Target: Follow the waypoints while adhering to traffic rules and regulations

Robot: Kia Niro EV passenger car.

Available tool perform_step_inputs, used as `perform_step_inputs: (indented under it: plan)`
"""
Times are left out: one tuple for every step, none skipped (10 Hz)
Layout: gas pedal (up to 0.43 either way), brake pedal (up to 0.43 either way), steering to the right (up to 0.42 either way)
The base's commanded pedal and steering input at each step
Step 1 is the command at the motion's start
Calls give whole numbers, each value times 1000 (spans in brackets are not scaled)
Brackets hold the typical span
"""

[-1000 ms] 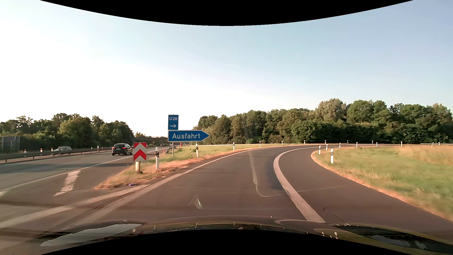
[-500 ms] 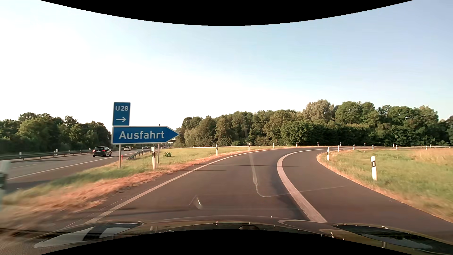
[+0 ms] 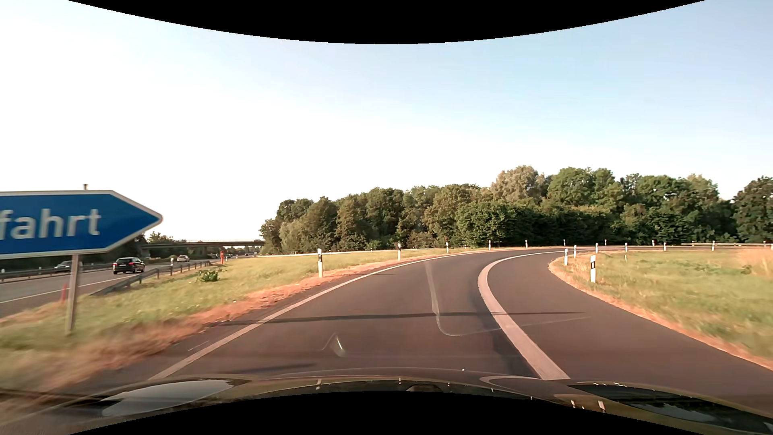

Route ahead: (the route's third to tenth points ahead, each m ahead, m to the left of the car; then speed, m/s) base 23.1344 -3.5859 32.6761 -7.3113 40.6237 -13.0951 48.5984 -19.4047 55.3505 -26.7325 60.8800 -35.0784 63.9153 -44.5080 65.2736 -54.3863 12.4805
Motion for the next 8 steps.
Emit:
perform_step_inputs:
  plan:
    - [177,0,67]
    - [189,0,71]
    - [189,0,73]
    - [197,0,73]
    - [209,0,74]
    - [209,0,73]
    - [209,0,75]
    - [209,0,78]
